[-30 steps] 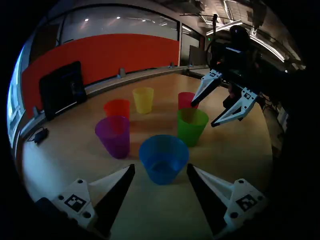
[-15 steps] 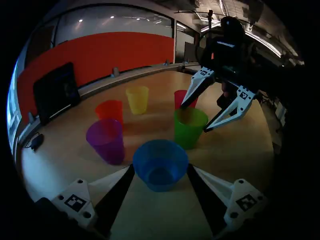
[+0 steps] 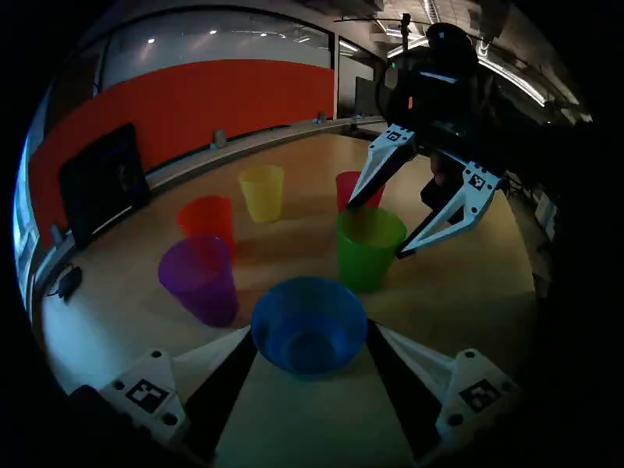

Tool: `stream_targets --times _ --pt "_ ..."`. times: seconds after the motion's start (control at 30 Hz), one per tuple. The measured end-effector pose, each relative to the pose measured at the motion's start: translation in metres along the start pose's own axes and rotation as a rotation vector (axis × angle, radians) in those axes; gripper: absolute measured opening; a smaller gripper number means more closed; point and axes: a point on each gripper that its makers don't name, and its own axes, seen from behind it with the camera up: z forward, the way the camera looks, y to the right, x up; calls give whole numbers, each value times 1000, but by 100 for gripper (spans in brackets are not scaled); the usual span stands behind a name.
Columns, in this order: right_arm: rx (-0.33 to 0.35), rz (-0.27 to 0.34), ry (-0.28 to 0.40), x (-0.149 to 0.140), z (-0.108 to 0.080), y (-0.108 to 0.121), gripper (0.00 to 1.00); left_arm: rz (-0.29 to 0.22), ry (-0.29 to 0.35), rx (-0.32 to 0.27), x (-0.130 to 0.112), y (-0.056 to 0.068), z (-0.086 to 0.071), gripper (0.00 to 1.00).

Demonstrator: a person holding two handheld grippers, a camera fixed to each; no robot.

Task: Pour water

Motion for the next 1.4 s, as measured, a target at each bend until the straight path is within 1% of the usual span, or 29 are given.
stream_targets --times 0.1,0.23,0.37,0.5,0.8,0.93,1.07,1.2,1.4 --pt "1 0 0 0 1 0 100 5 -6 8 -1 -2 1 90" --pt "3 -2 1 1 2 -1 100 11 -13 9 -2 -2 2 87" --pt "5 -4 1 1 3 -2 100 9 -13 5 0 -2 1 86" --pt "6 -4 -1 1 5 -2 100 7 -11 -2 0 0 0 86" --pt "-6 -13 -12 -3 9 0 99 32 -5 -10 1 7 -3 85" --pt "-10 -9 -11 -3 10 1 95 35 3 -1 6 6 -7 85" --pt "-15 3 -10 -4 9 0 94 26 12 6 10 4 -12 85" --pt "-22 15 11 2 6 -1 94 23 23 21 15 2 -18 85" --pt "-40 34 72 24 -10 -1 94 27 59 55 27 0 -29 85"
